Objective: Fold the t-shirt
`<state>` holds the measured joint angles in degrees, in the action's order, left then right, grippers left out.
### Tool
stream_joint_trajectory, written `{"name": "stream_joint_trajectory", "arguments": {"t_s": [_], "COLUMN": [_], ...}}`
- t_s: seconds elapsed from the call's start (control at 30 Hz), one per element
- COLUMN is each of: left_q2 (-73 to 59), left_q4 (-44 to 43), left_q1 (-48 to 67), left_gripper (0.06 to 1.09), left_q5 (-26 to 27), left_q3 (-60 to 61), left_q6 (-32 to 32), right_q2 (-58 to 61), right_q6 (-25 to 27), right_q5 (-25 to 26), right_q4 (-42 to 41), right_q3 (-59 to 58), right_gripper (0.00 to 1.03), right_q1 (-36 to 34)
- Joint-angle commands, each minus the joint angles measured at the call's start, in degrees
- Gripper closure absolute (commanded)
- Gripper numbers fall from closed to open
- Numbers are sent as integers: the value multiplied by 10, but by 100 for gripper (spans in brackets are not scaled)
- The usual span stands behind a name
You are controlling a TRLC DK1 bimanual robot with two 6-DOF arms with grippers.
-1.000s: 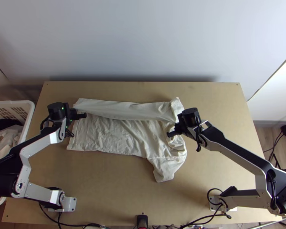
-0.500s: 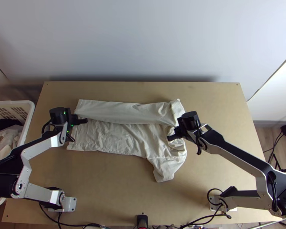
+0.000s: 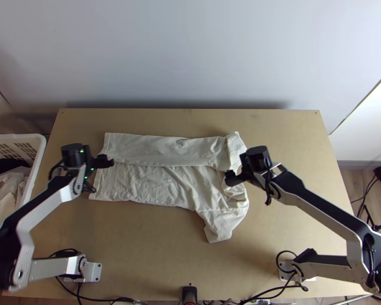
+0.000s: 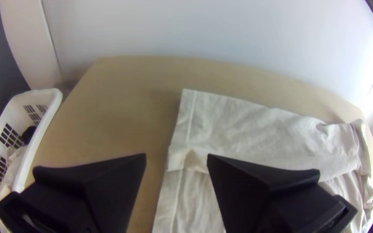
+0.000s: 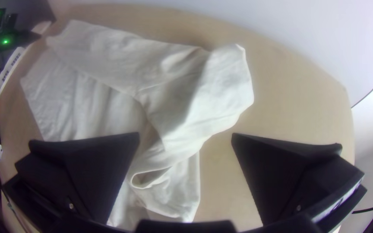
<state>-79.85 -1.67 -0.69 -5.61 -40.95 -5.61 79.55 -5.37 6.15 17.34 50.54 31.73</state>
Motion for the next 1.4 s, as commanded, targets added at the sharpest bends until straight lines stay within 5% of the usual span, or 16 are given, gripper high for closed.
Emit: {"name": "stream_joint_trajectory", "arguments": {"t_s": [0.0,0.2,0.53,0.73,0.93,1.37], "left_q2": [117,167,193,194,211,146], "left_q4": [166,324,380,413,345,284], "left_q1": [-41,-46,-23,-23,-23,-21], "left_gripper": [28,28,28,28,28,30], "left_q5": [19,37,35,21,15,-10], "left_q3": [-7,17,51,55,91,103], "left_q6": [24,54,21,22,24,13], "right_q2": [-33,-78,-102,-116,-120,-171], "right_q6": [-3,-22,-73,-73,-54,-39], "right_q5": [0,-13,-13,50,97,105], "right_q4": [81,140,225,218,211,211], "right_q3": [32,43,105,122,103,54], "right_gripper": [3,3,4,5,5,5], "right_q1": [-16,-12,-14,-10,19,50]}}
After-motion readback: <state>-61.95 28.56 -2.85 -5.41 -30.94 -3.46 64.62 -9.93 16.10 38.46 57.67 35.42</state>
